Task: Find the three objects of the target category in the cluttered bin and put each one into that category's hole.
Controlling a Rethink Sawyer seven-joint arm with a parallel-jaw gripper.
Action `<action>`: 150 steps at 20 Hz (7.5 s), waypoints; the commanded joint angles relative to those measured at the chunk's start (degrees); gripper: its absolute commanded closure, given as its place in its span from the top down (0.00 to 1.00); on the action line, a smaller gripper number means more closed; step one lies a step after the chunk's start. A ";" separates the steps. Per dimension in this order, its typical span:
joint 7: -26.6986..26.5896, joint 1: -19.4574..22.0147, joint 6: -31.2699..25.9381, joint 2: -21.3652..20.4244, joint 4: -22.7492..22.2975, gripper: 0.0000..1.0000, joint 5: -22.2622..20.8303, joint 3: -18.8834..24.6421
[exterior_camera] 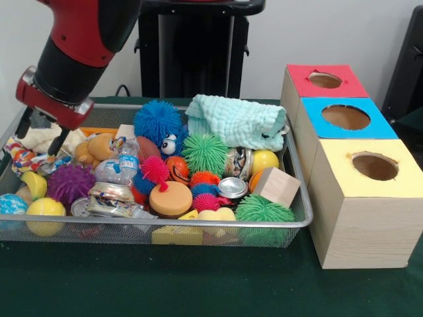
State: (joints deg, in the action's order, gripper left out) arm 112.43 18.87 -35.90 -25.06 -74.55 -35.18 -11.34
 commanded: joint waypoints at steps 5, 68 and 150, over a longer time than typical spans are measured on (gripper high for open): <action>1.49 4.10 -1.20 7.81 -1.63 1.00 0.99 2.97; 4.59 1.89 7.29 4.45 -8.74 0.00 9.12 -1.06; 24.93 -40.63 -0.57 -10.75 -19.82 0.00 50.71 -10.36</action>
State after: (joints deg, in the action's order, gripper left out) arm 121.28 -20.69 -26.58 -39.62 -97.41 12.59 -21.97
